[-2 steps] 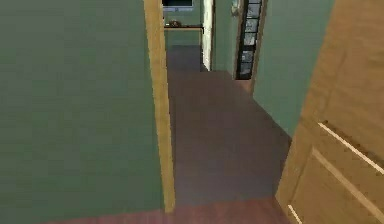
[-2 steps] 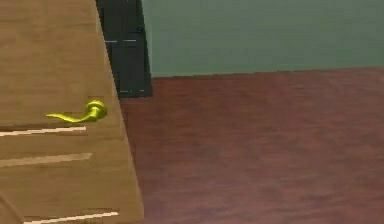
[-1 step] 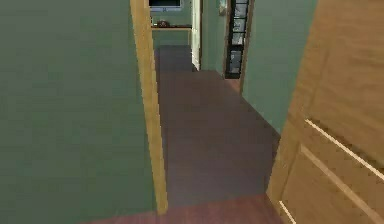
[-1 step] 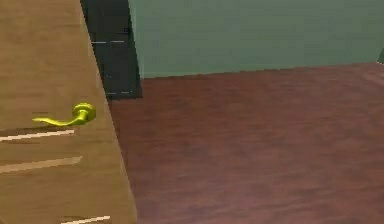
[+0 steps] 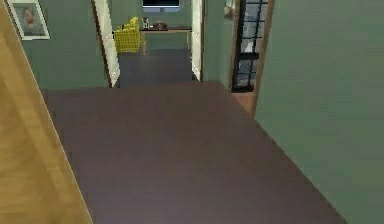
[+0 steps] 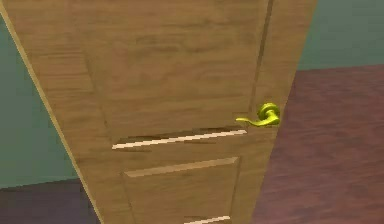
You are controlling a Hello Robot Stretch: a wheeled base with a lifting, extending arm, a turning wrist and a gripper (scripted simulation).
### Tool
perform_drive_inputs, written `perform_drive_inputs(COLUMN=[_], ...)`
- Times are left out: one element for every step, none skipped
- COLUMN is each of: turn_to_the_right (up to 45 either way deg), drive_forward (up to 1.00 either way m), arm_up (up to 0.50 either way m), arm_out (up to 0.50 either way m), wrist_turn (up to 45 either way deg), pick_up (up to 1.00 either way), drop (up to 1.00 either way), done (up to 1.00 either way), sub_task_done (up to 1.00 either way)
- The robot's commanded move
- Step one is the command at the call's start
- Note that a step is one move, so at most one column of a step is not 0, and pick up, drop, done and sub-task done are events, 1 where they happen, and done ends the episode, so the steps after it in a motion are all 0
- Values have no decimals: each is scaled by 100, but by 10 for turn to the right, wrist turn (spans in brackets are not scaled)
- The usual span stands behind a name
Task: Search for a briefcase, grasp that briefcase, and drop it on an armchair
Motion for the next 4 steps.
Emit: perform_drive_inputs(turn_to_the_right=[-30, 0, -60, 0], drive_forward=[0, 45, 0, 100], arm_up=[0, 0, 0, 0], arm_out=[0, 0, 0, 0], wrist_turn=[0, 0, 0, 0], pick_up=[0, 0, 0, 0], drop=[0, 0, 0, 0], done=[0, 0, 0, 0], sub_task_done=[0, 0, 0, 0])
